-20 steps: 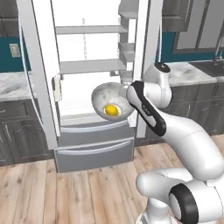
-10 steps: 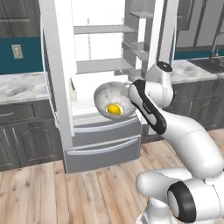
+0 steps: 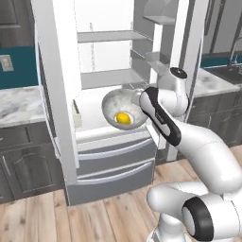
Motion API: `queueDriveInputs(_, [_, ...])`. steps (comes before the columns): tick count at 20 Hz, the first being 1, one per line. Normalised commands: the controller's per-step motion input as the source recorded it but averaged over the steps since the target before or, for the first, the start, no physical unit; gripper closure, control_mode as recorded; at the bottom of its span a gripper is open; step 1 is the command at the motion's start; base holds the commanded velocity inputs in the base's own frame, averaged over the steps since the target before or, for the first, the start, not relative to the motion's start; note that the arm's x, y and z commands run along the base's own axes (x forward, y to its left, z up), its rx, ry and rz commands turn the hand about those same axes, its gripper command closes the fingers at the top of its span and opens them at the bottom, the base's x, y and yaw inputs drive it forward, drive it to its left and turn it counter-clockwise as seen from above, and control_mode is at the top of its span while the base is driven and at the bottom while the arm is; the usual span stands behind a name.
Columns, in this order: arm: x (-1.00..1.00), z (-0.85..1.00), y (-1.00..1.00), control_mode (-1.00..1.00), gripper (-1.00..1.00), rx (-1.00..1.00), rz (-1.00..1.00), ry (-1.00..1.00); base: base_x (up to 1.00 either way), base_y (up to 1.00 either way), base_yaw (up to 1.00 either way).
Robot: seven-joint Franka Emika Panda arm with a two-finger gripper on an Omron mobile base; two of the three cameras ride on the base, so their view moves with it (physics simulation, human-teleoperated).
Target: Move the cup from next to the sink to the open cabinet. Then, move the bowl with the lemon to the fridge to clear the area for faucet cleaning.
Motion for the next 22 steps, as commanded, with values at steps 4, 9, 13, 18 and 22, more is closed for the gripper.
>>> queueDriveInputs(4, [0.0, 0.0, 0.0, 1.0, 1.0, 0.0, 0.0, 0.0, 0.75, 0.03, -0.08])
queueDriveInputs(9, [0.0, 0.0, 0.0, 1.0, 1.0, 0.0, 0.0, 0.0, 0.61, 0.24, -0.13])
queueDriveInputs(13, [0.0, 0.0, 0.0, 1.0, 1.0, 0.0, 0.0, 0.0, 0.55, 0.24, -0.12])
queueDriveInputs(18, [0.0, 0.0, 0.0, 1.0, 1.0, 0.0, 0.0, 0.0, 0.58, 0.4, -0.15])
queueDriveInputs(22, [0.0, 0.0, 0.0, 1.0, 1.0, 0.0, 0.0, 0.0, 0.51, 0.64, -0.16])
